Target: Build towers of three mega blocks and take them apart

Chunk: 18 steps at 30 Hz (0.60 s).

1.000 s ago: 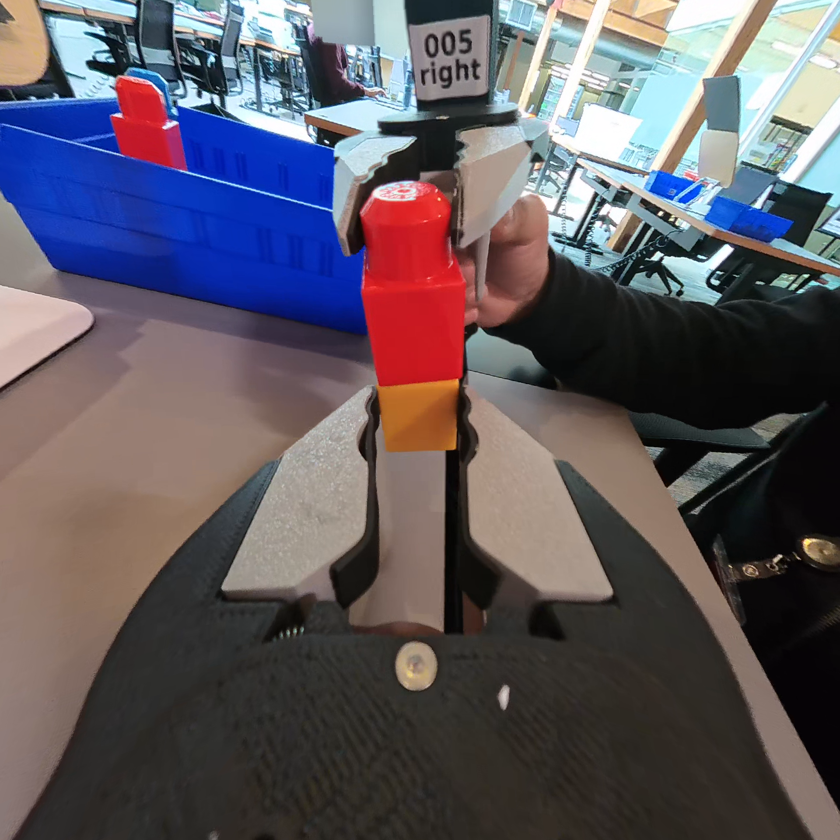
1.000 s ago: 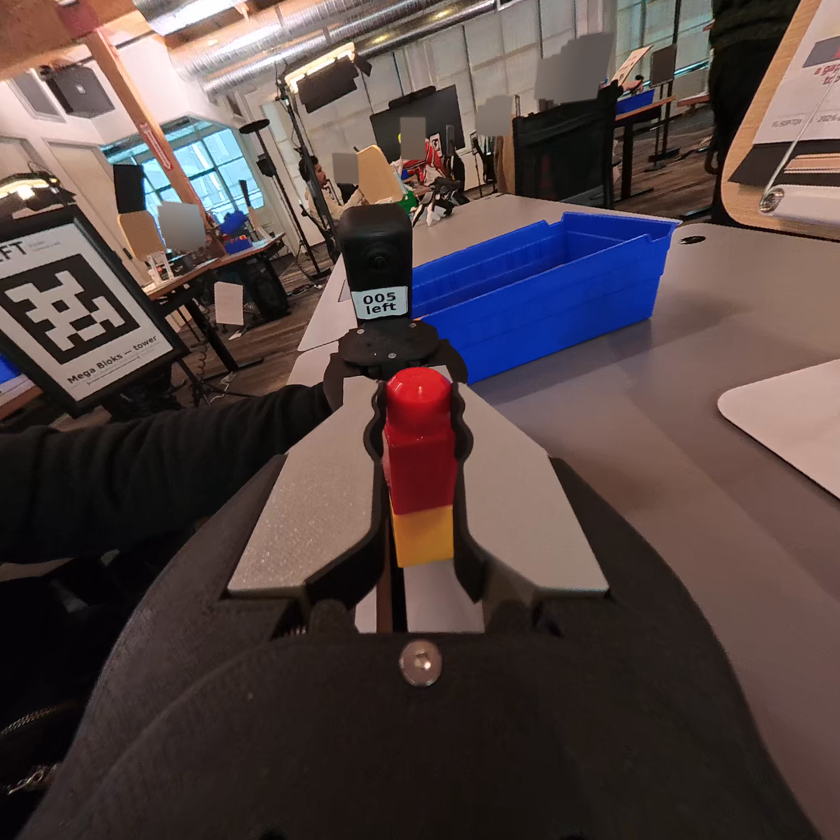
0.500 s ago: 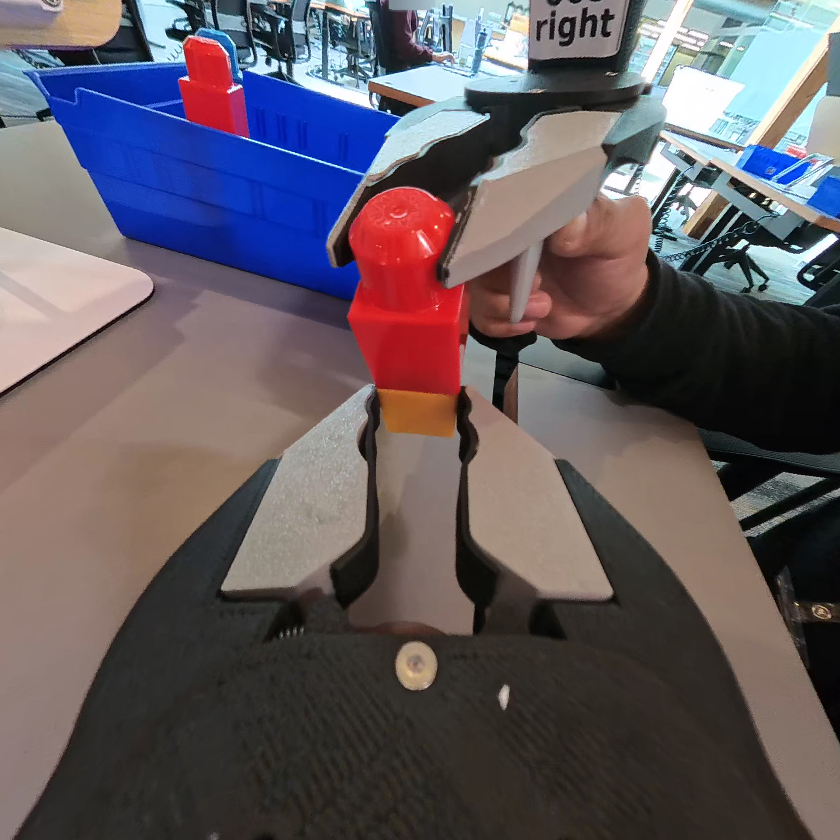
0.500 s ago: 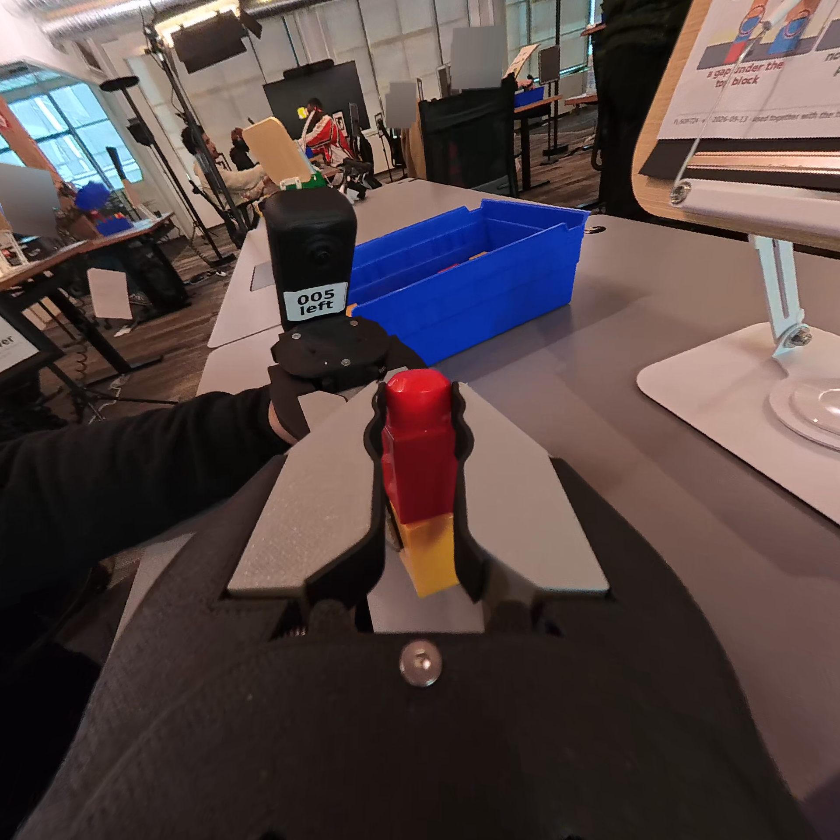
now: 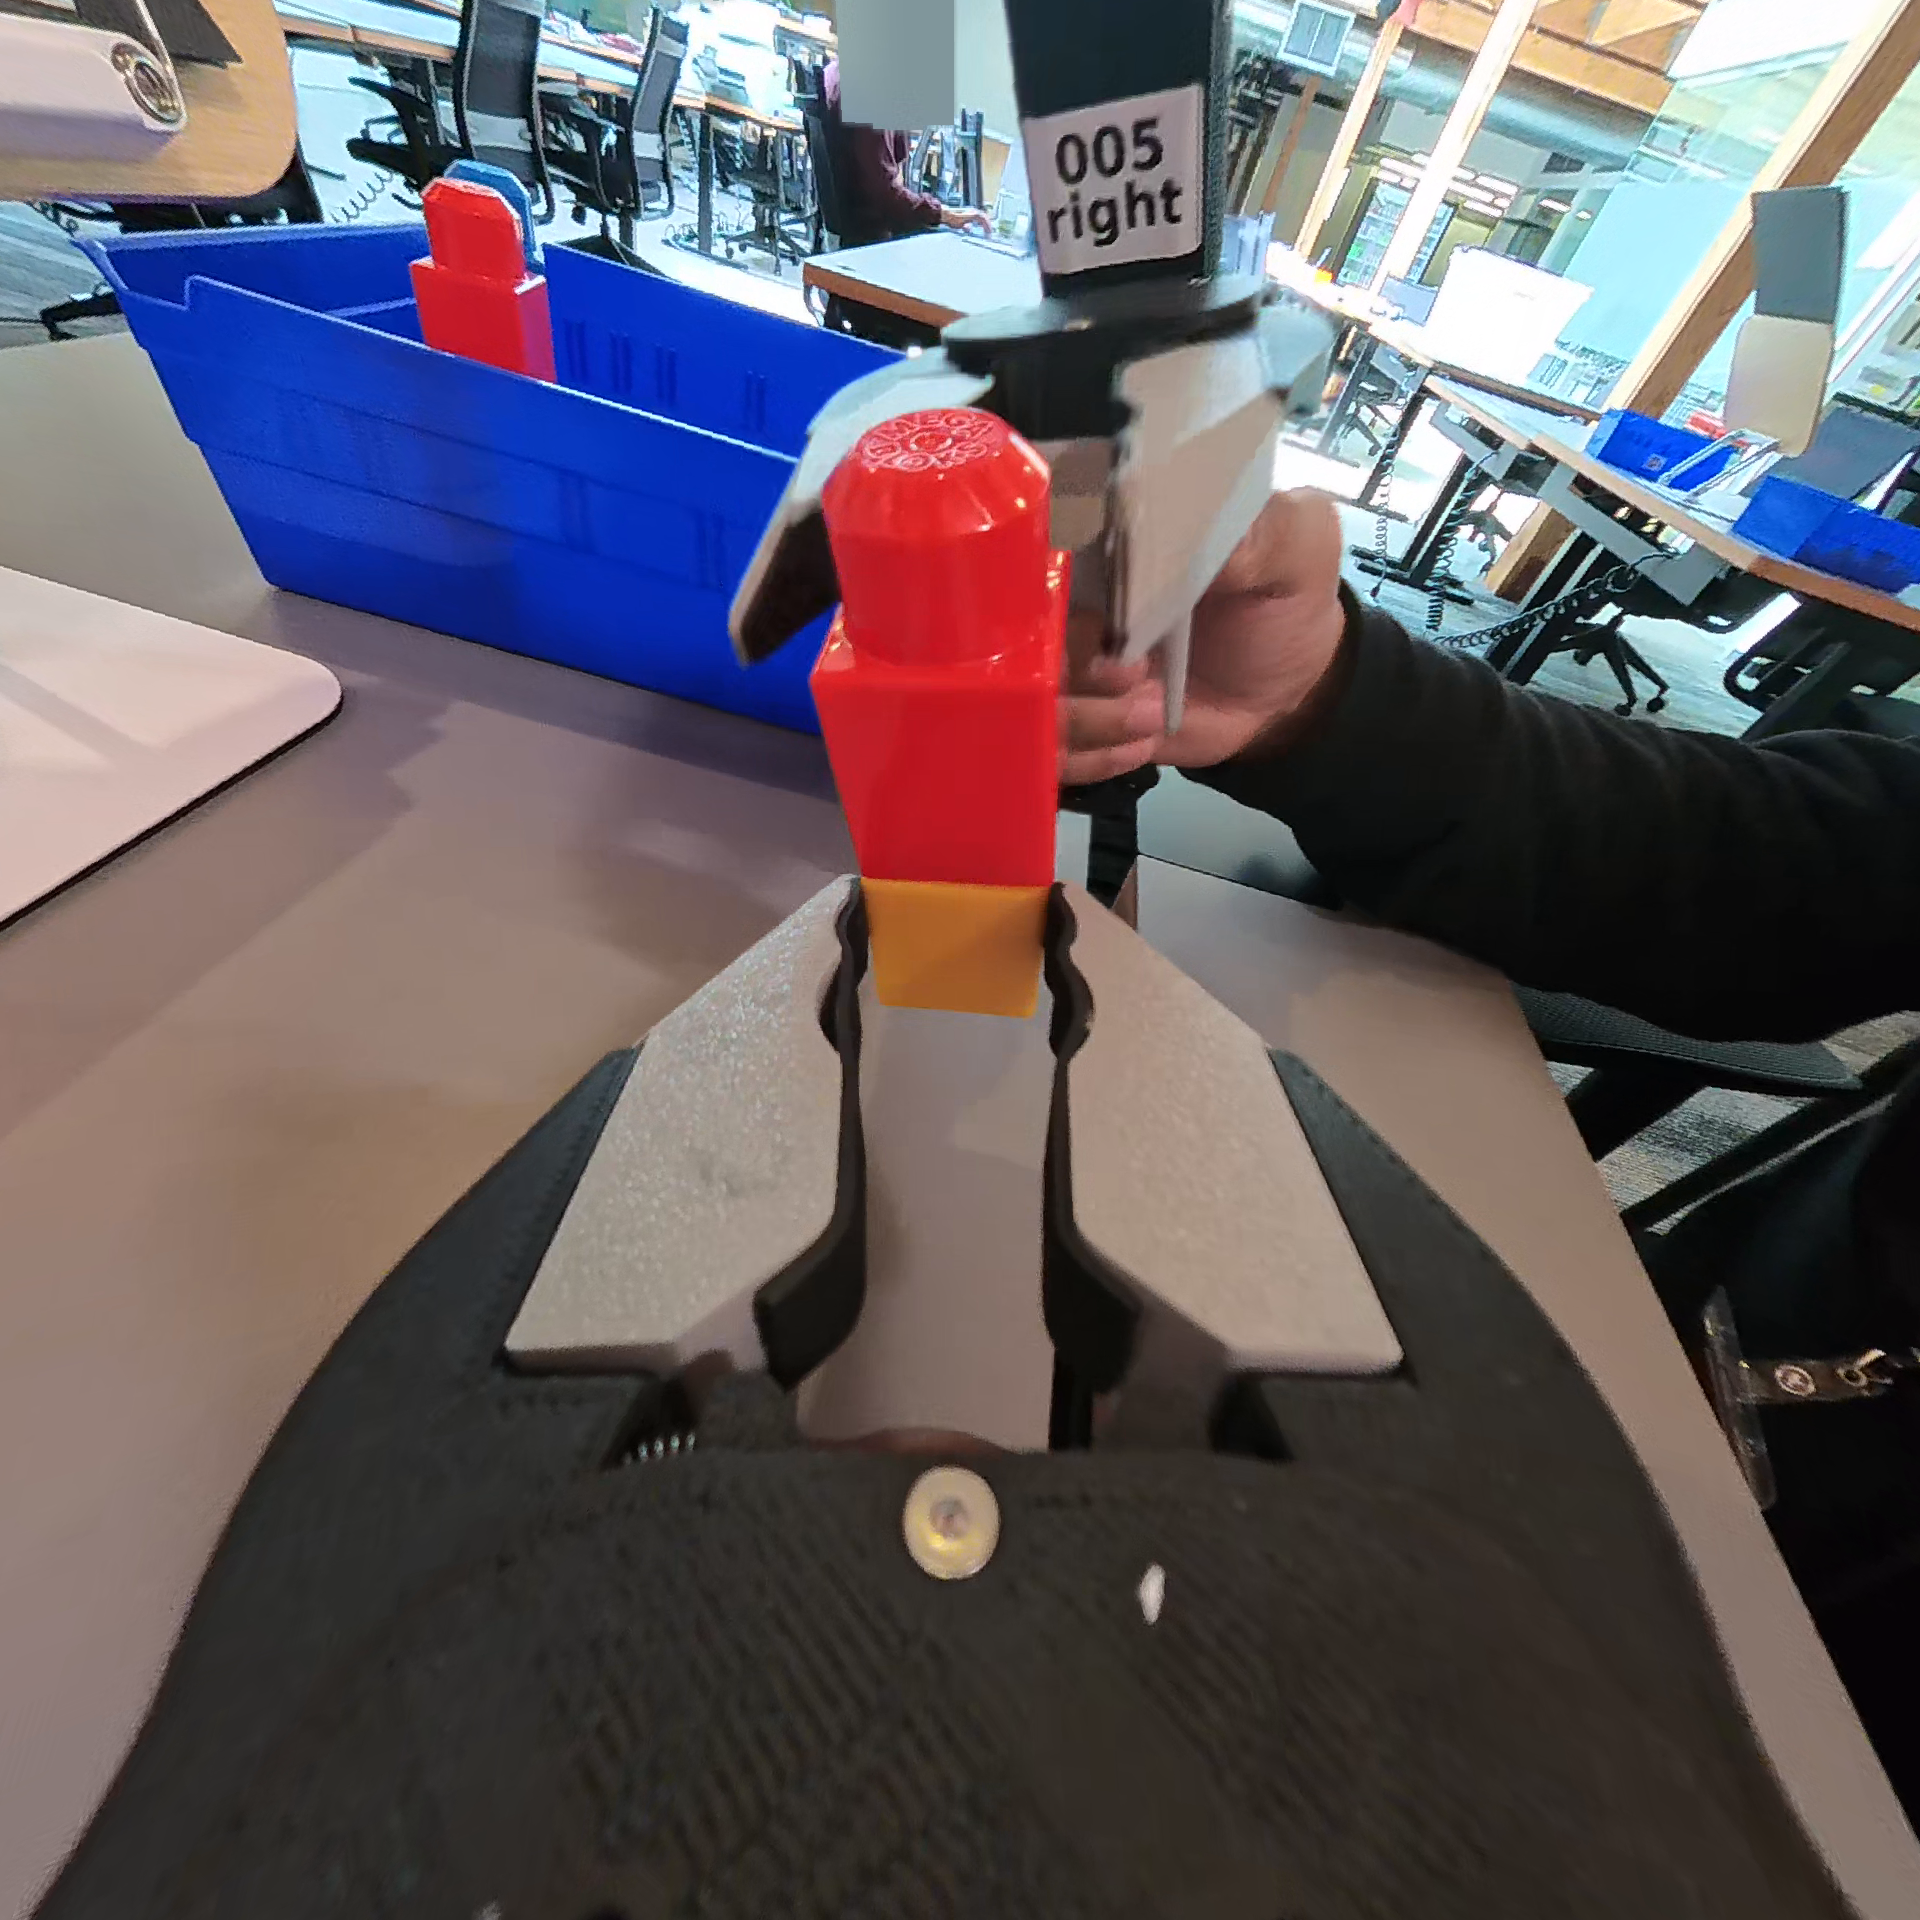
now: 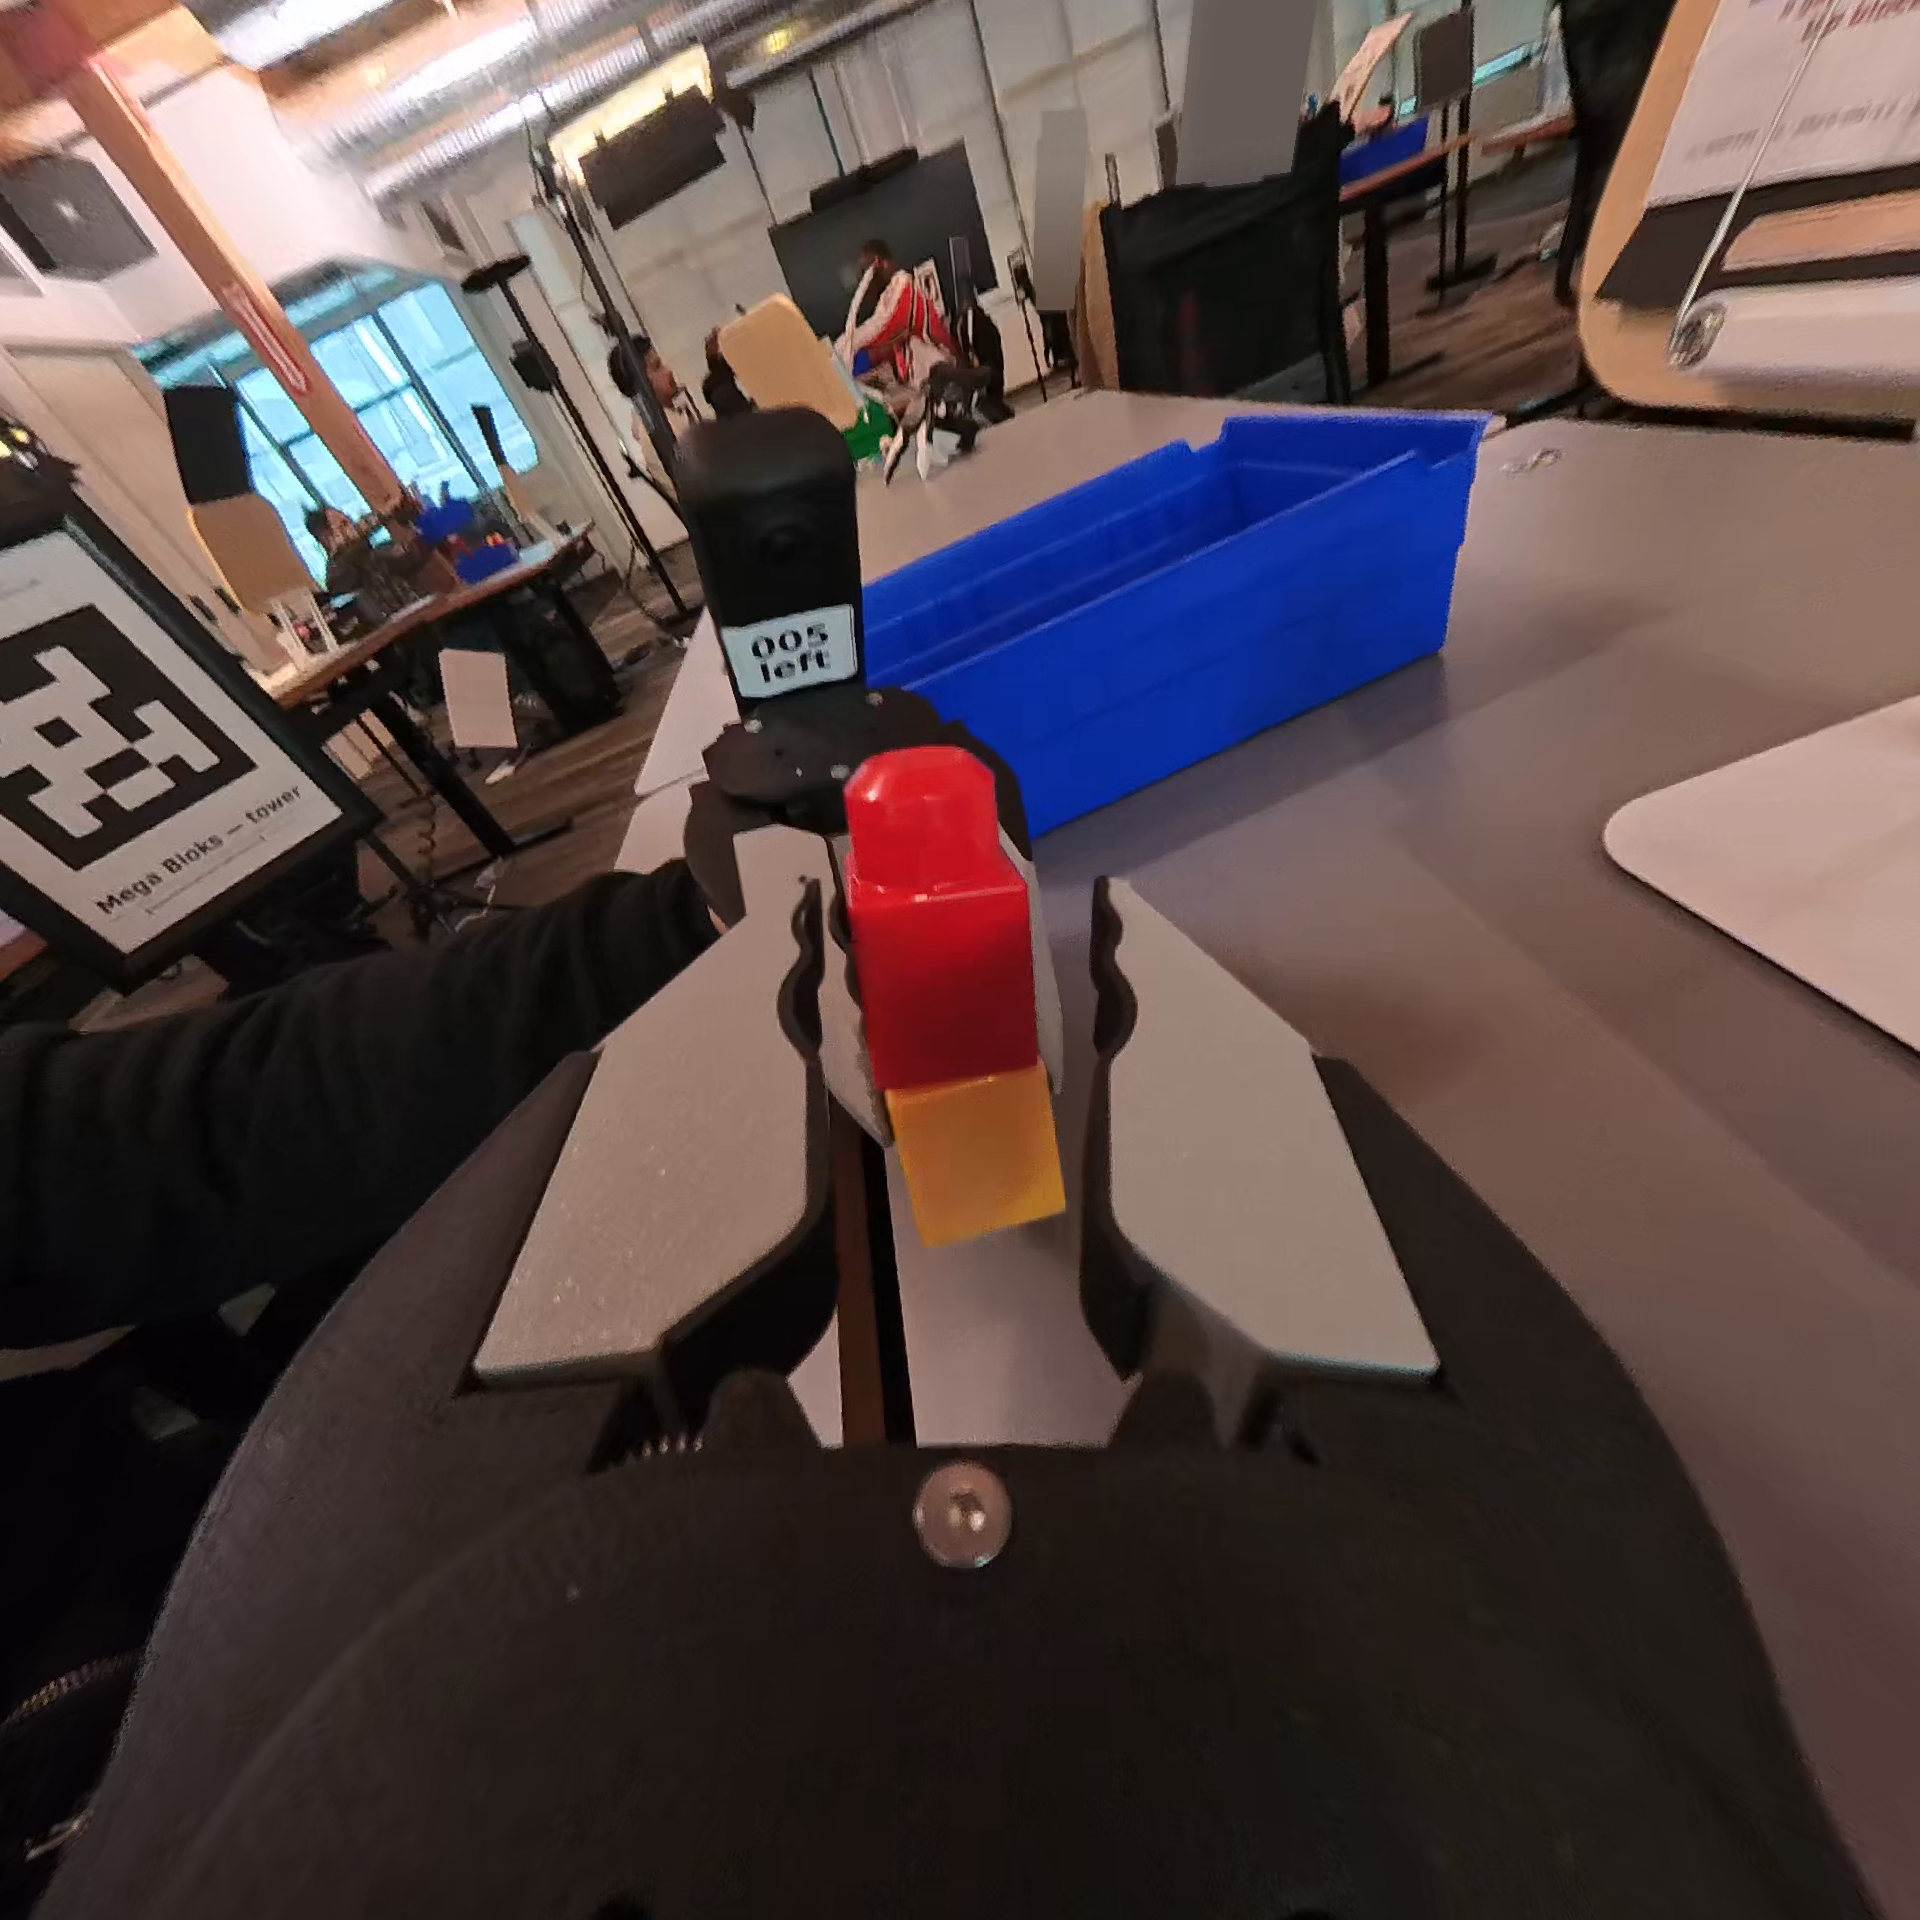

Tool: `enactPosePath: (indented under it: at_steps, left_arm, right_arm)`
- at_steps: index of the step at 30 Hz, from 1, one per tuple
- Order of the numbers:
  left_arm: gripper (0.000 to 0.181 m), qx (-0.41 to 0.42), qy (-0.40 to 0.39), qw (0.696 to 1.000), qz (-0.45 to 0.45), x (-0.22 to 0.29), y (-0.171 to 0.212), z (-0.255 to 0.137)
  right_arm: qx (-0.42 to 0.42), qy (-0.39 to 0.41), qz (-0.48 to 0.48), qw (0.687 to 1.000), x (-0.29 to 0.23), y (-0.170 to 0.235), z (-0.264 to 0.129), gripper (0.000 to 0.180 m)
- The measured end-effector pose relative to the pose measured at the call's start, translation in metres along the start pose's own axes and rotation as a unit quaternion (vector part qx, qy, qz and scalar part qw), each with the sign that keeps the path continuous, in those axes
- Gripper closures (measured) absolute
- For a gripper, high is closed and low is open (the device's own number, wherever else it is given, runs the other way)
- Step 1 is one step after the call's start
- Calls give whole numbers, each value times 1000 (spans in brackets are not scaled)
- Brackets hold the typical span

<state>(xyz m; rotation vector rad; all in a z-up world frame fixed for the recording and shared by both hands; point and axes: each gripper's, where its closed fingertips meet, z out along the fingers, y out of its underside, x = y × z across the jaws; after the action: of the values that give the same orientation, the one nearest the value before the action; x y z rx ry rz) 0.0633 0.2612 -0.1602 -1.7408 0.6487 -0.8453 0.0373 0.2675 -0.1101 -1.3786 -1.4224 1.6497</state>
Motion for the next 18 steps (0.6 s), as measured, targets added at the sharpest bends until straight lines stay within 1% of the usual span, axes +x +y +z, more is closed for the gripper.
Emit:
enactPosePath:
  at_steps: [2,3,4,7,10,15,18]
  left_arm:
    - [149,1,4,1000,-1,1,-1,-1]
    - [149,0,3,1000,-2,1,-1,-1]
    - [149,-1,2,1000,-2,0,0,0]
    - [149,5,12,1000,-15,3,-1,0]
    - [149,17,26,998,-47,3,-1,3]
    - [148,27,19,998,-48,1,-2,3]
    - [144,38,23,998,-47,3,-6,3]
  right_arm:
    - [-22,7,-4,1000,3,9,5,131]
    - [-26,5,-7,1000,2,11,7,136]
    - [-30,-5,-6,1000,-2,13,8,145]
    - [-33,-7,-13,999,-4,13,9,146]
    - [-37,2,-13,999,-2,13,8,146]
    - [-29,11,-5,1000,1,12,9,147]
    - [-15,11,-1,1000,1,8,9,147]
